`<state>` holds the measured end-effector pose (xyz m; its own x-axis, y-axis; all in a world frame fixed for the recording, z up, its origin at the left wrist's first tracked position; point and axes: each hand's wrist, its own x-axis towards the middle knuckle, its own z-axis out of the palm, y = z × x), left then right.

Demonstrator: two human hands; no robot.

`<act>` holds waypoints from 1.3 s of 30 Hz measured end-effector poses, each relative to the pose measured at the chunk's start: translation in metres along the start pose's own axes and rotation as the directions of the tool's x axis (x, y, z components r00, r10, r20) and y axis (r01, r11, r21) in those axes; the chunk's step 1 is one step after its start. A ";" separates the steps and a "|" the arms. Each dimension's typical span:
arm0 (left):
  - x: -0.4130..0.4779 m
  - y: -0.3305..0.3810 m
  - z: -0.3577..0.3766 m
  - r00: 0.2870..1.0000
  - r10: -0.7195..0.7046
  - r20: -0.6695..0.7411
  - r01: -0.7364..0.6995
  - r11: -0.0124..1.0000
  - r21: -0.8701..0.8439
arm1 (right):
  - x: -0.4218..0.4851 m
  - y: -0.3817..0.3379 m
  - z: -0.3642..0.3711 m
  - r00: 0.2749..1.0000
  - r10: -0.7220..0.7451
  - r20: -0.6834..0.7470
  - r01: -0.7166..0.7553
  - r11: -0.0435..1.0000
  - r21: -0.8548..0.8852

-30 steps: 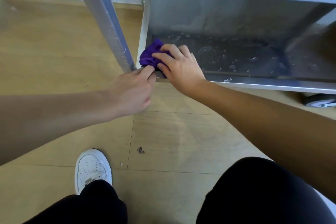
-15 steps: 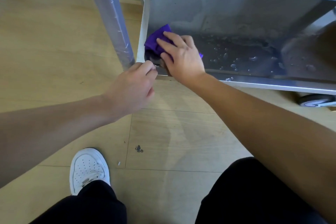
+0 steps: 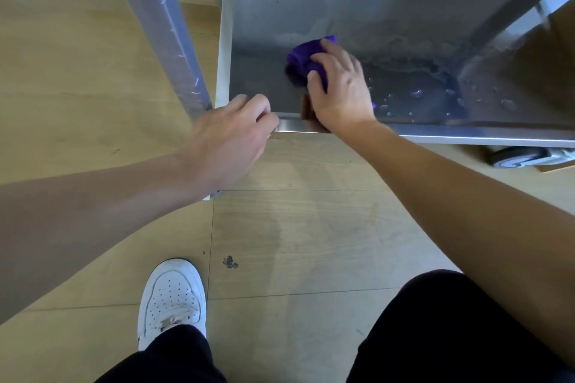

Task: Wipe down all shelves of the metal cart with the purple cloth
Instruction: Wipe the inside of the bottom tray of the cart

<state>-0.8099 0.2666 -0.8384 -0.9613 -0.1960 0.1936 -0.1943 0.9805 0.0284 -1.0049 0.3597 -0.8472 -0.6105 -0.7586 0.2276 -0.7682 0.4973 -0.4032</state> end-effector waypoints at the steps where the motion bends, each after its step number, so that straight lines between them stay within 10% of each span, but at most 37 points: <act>1: 0.002 0.001 0.000 1.000 -0.001 -0.002 0.001 1.000 -0.006 | -0.005 -0.006 0.002 0.999 -0.051 0.010 0.051 0.999 0.011; 14: 0.037 0.028 0.007 0.978 0.193 -0.073 -0.198 0.978 -0.064 | -0.028 0.022 -0.011 0.970 -0.243 -0.027 0.238 0.962 -0.133; 31: 0.059 0.042 0.013 0.952 0.285 -0.114 -0.295 0.951 -0.089 | -0.054 0.113 -0.068 0.970 0.215 -0.117 -0.230 0.964 -0.133; 39: 0.034 0.027 0.017 0.957 0.281 -0.076 -0.287 0.954 -0.087 | -0.037 0.069 -0.044 0.960 0.214 -0.178 -0.234 0.967 -0.100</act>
<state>-0.8512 0.2864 -0.8479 -0.9594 0.0883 0.2678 0.1074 0.9926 0.0574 -1.0441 0.4408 -0.8446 -0.7851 -0.5470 0.2904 -0.6192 0.7006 -0.3546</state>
